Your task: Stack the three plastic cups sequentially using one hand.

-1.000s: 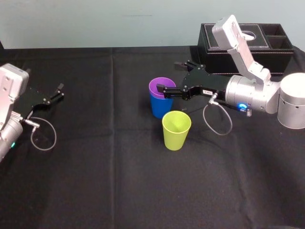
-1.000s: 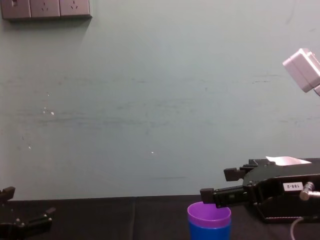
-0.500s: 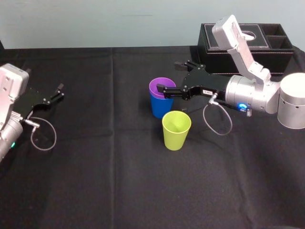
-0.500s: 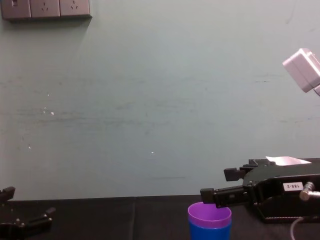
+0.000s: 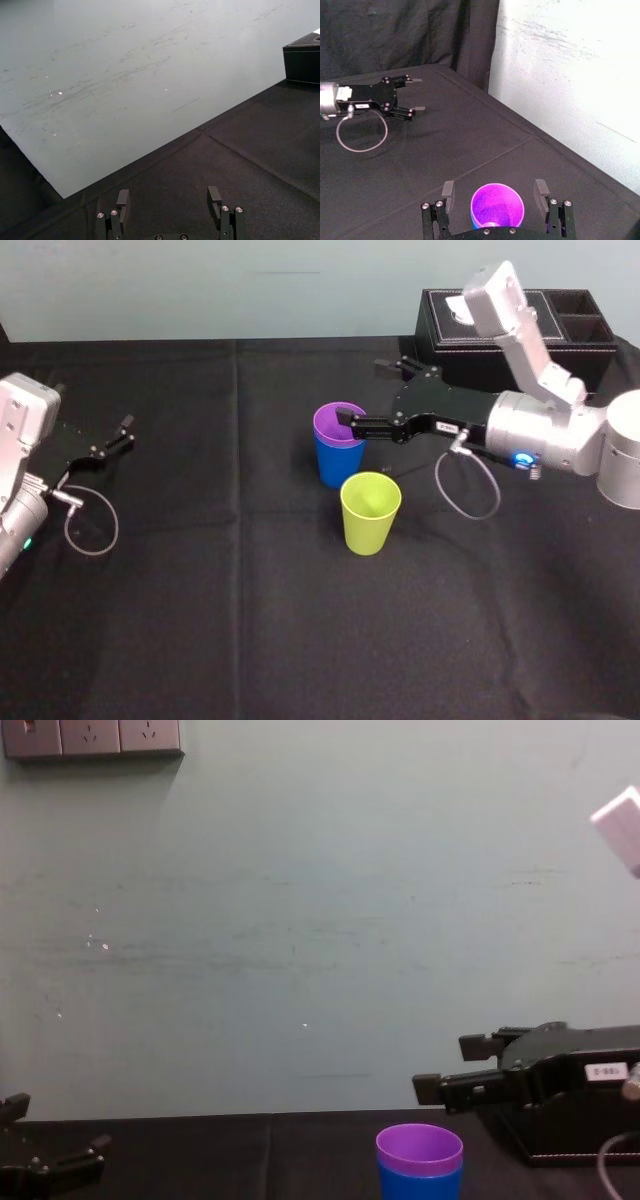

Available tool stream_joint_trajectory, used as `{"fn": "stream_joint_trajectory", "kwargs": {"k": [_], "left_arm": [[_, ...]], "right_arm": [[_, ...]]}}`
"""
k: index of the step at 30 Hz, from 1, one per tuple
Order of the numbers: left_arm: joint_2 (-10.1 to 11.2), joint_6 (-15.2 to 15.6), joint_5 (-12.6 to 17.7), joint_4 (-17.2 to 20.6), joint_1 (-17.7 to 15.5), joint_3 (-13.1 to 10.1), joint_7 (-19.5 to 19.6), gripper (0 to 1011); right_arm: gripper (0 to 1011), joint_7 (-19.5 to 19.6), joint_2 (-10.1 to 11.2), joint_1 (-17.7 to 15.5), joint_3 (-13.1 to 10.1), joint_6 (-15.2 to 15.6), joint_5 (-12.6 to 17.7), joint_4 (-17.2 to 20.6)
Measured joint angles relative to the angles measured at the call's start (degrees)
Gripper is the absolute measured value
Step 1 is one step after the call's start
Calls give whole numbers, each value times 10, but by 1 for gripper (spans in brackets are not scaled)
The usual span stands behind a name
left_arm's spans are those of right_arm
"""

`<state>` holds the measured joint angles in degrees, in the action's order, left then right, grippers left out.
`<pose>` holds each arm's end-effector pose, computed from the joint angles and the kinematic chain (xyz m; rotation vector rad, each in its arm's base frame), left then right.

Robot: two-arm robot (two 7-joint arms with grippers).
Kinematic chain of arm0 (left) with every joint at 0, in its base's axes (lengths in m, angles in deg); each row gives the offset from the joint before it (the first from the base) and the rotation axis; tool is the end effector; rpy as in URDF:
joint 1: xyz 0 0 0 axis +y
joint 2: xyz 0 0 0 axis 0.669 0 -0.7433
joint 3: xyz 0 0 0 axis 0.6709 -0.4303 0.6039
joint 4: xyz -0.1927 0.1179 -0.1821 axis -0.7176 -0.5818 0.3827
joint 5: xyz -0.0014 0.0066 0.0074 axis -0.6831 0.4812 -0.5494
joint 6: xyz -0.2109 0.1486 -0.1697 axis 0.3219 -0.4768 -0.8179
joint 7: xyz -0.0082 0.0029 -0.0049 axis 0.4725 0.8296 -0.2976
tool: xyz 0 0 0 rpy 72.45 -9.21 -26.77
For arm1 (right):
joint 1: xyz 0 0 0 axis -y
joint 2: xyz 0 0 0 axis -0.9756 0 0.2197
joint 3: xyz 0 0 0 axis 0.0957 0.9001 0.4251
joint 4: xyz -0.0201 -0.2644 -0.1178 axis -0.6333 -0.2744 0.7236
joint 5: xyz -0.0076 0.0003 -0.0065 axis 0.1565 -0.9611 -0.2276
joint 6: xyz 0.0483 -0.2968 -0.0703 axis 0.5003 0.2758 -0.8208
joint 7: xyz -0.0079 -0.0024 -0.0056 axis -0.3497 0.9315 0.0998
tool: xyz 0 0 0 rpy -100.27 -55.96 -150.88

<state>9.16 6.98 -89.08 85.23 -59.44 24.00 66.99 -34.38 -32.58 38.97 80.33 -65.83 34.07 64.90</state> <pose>0.3581 0.0827 -0.3023 0.3046 -0.2851 1.2478 0.4181 -0.0400 -0.2070 -0.2706 -0.0648 -0.6467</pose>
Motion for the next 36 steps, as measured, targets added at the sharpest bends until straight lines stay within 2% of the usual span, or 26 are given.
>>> {"fn": "stream_joint_trajectory", "kwargs": {"k": [7, 10, 11, 18, 20, 24, 31, 36], "left_arm": [[0, 0, 0, 0, 0, 0, 0, 1010], [0, 0, 0, 0, 0, 0, 0, 1010], [0, 0, 0, 0, 0, 0, 0, 1010], [0, 0, 0, 0, 0, 0, 0, 1010], [0, 0, 0, 0, 0, 0, 0, 1010], [0, 0, 0, 0, 0, 0, 0, 1010], [0, 0, 0, 0, 0, 0, 0, 1010], [0, 0, 0, 0, 0, 0, 0, 1010]], "right_arm": [[1003, -8, 41, -26, -19, 8, 20, 51], [1003, -16, 69, -45, -32, 8, 33, 79], [1003, -16, 69, -45, -32, 8, 33, 79], [1003, -28, 132, -93, -62, 0, 66, 129], [1003, -30, 143, -103, -67, -2, 71, 136], [1003, -41, 179, -138, -78, -13, 86, 156], [1003, -53, 209, -176, -75, -23, 90, 164], [1003, -55, 212, -186, -65, -24, 84, 159]]}}
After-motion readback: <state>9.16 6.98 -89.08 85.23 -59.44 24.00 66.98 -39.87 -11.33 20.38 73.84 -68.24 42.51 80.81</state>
